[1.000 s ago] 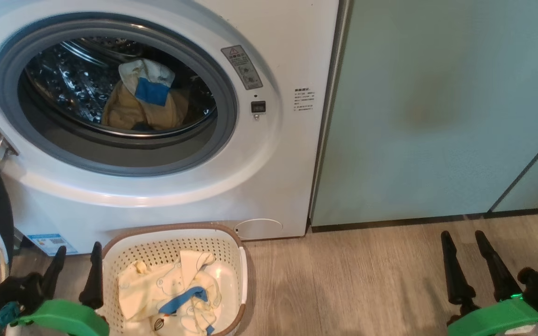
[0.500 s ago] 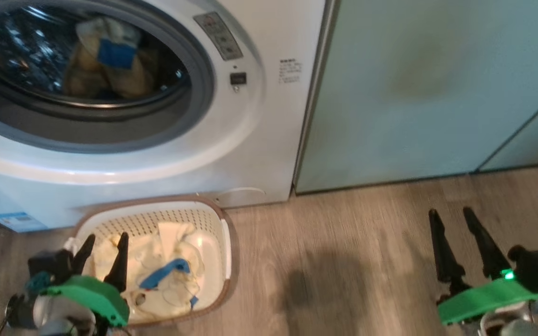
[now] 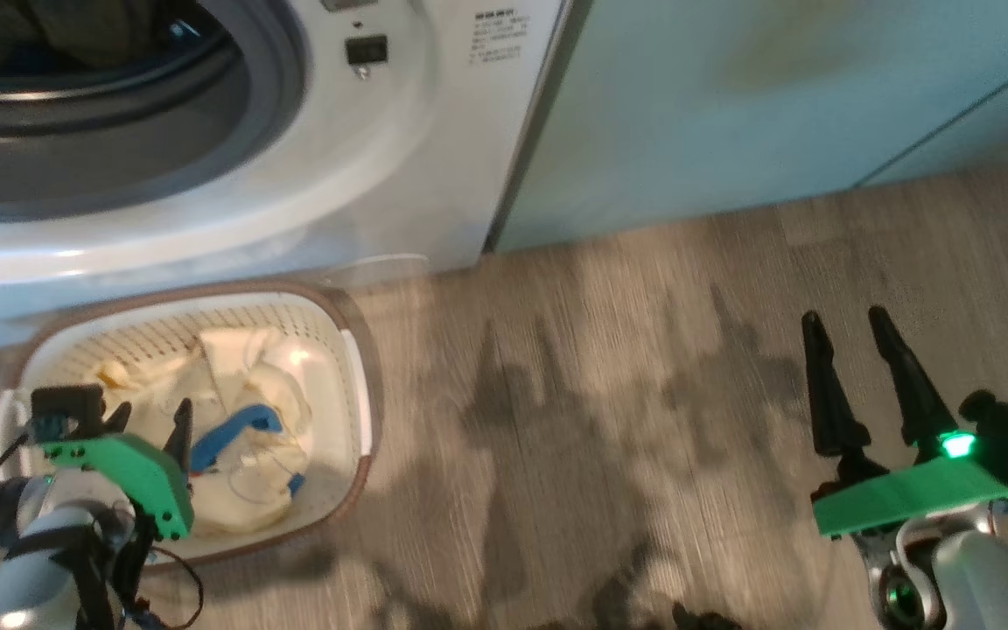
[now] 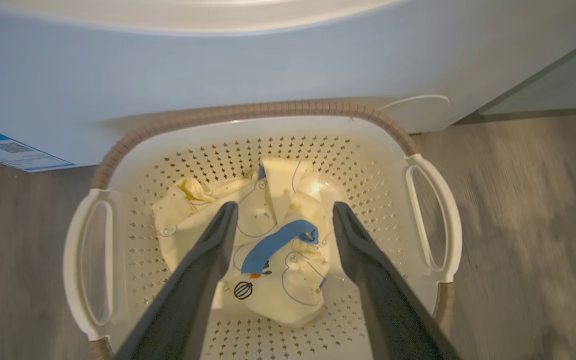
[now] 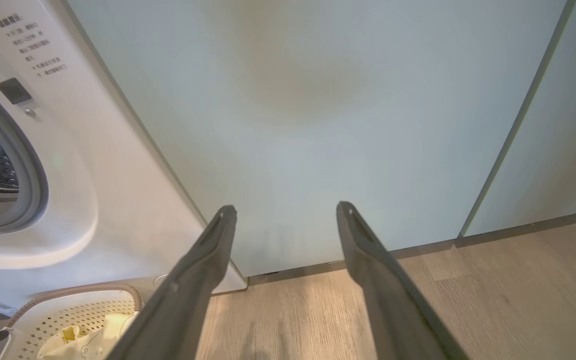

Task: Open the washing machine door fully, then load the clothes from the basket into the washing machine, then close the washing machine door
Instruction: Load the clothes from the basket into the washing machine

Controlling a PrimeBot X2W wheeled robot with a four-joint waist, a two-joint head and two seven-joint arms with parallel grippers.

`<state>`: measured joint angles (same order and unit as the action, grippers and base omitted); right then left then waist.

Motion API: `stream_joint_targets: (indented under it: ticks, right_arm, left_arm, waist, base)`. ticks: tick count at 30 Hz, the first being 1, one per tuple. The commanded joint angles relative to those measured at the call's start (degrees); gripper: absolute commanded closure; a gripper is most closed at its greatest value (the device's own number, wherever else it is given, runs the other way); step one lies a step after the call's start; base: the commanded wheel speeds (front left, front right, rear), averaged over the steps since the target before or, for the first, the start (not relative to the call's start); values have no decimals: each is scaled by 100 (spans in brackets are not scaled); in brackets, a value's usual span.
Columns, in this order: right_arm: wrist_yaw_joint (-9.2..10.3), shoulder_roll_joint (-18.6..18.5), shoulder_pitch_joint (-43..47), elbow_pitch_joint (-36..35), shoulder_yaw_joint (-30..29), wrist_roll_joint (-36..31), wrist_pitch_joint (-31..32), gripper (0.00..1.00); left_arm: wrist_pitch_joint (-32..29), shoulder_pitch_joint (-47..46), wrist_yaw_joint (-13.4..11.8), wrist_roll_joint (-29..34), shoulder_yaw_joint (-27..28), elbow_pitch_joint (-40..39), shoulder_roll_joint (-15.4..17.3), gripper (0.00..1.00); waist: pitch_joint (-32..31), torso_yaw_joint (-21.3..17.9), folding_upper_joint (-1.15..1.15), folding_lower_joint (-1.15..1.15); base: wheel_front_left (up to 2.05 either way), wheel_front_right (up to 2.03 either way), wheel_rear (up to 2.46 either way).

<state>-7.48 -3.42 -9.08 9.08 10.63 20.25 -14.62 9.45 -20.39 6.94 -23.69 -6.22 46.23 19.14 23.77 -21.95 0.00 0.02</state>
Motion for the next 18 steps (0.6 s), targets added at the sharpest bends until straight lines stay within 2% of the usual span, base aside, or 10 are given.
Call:
stream_joint_targets:
  ticks: [1,8,14,18]
  right_arm:
    - [-1,-24,-136,-192,53,46,-38,0]
    - [-1,13,-386,-271,47,35,-38,0]
    - [-1,24,-576,-324,25,-2,-38,0]
    - [-1,-2,-720,-384,-27,-33,-38,0]
  left_arm:
    - [-43,-237,19,32,87,143,209,0]
    - [-133,-1050,51,-25,-297,1222,304,0]
    - [-340,-1574,53,-132,-751,1800,356,0]
    - [-478,-1947,54,24,-1215,2172,466,0]
  waist:
    - [353,-172,0,-2]
    - [911,-212,0,-2]
    - [1377,-163,0,-2]
    - [1737,-106,0,-2]
  base:
    - [0,0,0]
    - [0,0,0]
    - [0,0,0]
    - [0,0,0]
